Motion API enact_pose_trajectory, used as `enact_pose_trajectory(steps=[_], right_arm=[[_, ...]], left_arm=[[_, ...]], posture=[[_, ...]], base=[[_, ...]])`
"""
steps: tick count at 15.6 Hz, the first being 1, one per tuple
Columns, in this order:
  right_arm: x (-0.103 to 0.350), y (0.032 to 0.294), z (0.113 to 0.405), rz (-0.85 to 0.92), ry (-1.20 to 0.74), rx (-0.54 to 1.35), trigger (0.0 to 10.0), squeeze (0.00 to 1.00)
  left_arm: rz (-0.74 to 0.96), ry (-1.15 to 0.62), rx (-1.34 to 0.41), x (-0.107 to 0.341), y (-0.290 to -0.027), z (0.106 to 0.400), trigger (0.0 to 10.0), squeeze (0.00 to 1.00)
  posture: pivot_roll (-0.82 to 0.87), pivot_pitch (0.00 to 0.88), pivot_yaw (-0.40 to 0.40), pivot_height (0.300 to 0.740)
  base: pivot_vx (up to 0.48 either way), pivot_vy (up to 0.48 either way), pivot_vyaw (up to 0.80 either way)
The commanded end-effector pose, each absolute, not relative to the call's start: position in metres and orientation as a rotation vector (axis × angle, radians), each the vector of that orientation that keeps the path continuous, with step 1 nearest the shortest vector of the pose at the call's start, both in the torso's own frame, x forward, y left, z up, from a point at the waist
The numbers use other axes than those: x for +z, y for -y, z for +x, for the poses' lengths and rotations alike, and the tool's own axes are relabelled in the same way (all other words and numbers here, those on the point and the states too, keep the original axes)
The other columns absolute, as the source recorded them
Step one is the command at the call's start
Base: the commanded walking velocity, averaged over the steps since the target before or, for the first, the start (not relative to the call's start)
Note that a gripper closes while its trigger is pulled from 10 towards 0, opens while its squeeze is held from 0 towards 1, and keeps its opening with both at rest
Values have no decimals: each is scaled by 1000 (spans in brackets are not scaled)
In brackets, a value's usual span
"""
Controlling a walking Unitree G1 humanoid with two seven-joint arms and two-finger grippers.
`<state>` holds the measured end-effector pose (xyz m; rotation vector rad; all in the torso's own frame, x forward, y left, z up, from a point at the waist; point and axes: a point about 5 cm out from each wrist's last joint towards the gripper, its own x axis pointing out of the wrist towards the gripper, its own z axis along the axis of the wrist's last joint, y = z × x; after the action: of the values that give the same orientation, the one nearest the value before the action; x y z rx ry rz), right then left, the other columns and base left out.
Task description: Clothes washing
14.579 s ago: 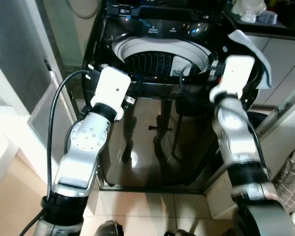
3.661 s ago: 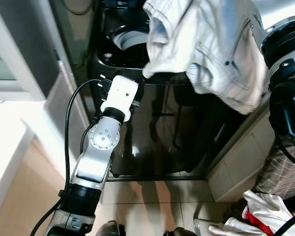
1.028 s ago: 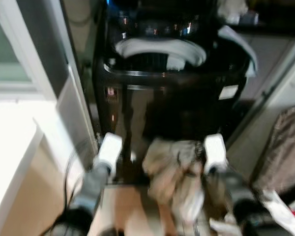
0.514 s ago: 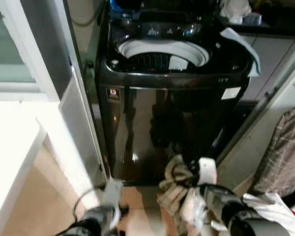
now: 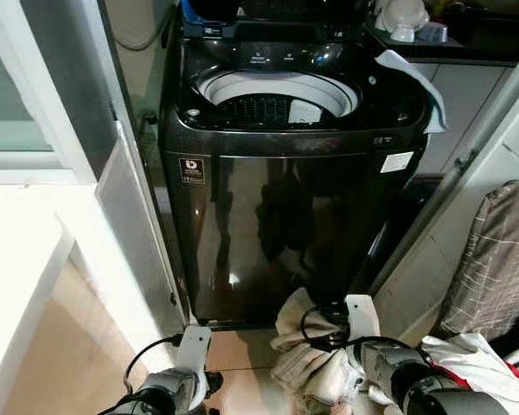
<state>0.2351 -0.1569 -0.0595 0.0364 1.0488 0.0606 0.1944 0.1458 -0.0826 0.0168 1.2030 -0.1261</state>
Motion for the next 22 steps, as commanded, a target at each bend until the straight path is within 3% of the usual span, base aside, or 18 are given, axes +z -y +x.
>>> enact_pose_trajectory(steps=[1,4,22], right_arm=[[-59,158,235,30,-1046,67,0,0],[-59,157,236,-3,-1044,97,0,0],[-59,158,236,-116,-1031,183,0,0]], left_arm=[[36,-1188,-124,-80,-147,199,10000,0],[43,-1183,-50,-84,-162,192,10000,0],[145,-1177,-93,-87,-171,184,10000,0]], posture=[[-31,0,-26,740],[-25,0,-35,740],[-16,0,-34,740]], base=[[0,0,0],[0,0,0],[0,0,0]])
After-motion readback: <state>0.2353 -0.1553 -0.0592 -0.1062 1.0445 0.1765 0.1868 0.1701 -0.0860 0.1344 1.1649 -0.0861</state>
